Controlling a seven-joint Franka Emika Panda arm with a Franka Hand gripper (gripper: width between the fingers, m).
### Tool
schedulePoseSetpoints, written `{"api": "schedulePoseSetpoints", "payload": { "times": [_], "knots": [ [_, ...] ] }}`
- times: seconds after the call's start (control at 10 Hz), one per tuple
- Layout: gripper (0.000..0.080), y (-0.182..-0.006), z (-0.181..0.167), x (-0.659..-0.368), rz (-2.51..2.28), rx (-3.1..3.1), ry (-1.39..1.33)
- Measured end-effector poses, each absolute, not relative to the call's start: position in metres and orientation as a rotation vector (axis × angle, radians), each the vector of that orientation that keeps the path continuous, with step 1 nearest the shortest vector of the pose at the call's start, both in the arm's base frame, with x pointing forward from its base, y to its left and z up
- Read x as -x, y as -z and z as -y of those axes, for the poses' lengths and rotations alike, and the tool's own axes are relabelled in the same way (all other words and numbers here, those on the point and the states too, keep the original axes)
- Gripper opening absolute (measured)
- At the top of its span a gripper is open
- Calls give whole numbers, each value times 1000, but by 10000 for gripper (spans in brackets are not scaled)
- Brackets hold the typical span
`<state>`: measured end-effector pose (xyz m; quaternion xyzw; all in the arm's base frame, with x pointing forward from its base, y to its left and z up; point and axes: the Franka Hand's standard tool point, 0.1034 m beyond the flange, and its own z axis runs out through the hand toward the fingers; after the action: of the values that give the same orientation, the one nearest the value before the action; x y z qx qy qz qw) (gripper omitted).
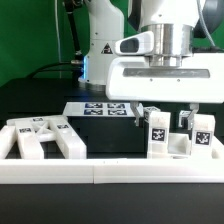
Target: Assemble chair
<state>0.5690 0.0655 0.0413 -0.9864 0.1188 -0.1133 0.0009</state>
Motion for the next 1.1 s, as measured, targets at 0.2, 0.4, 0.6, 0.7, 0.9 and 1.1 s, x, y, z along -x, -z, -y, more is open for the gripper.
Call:
{"api": "schedulePoseSetpoints", "payload": {
  "times": [0.2, 0.4, 0.6, 0.7, 0.9, 1.1],
  "knots": [
    [649, -30, -64, -566, -359, 3111, 334],
    [649, -21, -63, -563, -357, 3119, 314],
    [649, -14, -62, -559, -354, 3127, 295],
    [649, -11, -62, -557, -352, 3130, 288],
    [649, -6, -64, -554, -345, 3135, 275],
    [637, -6, -63, -554, -343, 3136, 274]
  ]
}}
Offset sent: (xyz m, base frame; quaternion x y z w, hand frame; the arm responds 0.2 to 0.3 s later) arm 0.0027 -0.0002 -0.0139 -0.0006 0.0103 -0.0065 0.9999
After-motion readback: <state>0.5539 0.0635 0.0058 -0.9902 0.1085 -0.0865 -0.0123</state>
